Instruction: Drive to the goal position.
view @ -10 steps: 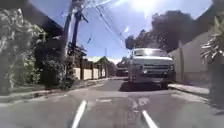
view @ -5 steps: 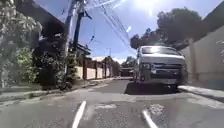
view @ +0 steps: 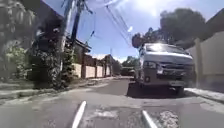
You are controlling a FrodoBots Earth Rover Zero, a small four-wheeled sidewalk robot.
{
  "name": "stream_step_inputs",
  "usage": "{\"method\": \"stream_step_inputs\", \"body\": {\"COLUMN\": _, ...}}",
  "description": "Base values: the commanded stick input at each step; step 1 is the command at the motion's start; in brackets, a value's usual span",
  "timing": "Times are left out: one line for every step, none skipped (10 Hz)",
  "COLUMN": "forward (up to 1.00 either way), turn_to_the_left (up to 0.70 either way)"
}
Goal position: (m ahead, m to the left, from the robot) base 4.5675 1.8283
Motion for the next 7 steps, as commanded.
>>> {"method": "stream_step_inputs", "body": {"forward": 0.7, "turn_to_the_left": 0.15}}
{"method": "stream_step_inputs", "body": {"forward": 0.7, "turn_to_the_left": 0.12}}
{"method": "stream_step_inputs", "body": {"forward": 0.7, "turn_to_the_left": 0.11}}
{"method": "stream_step_inputs", "body": {"forward": 0.7, "turn_to_the_left": 0.11}}
{"method": "stream_step_inputs", "body": {"forward": 0.7, "turn_to_the_left": -0.22}}
{"method": "stream_step_inputs", "body": {"forward": 0.7, "turn_to_the_left": -0.35}}
{"method": "stream_step_inputs", "body": {"forward": 0.7, "turn_to_the_left": -0.18}}
